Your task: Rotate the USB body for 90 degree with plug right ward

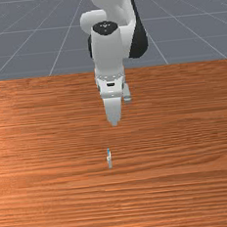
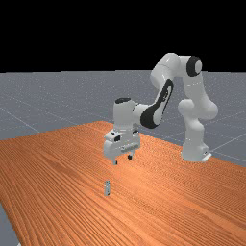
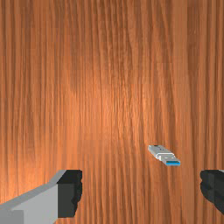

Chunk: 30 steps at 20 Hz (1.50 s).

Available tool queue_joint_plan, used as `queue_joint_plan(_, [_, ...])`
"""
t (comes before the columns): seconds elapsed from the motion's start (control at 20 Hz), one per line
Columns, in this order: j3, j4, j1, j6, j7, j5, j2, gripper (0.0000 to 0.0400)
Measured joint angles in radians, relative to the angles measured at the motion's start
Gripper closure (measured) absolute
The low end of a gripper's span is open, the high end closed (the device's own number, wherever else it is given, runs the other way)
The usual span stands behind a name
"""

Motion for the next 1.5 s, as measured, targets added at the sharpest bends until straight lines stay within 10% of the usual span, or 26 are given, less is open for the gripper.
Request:
queue_joint_plan(0.1, [0.0, 0.0, 0.0, 0.0, 0.0, 0.0, 0.0, 0.0252])
queue_joint_plan(0.25, [0.0, 0.0, 0.0, 0.0, 0.0, 0.0, 0.0, 0.0367])
queue_joint_plan(1.1, [-0.061, 0.131, -0.141, -0.09, -0.198, -0.002, 0.104, 0.04])
queue_joint_plan(1.5, [-0.054, 0.157, -0.147, 0.125, -0.199, 0.01, 0.348, 0.04])
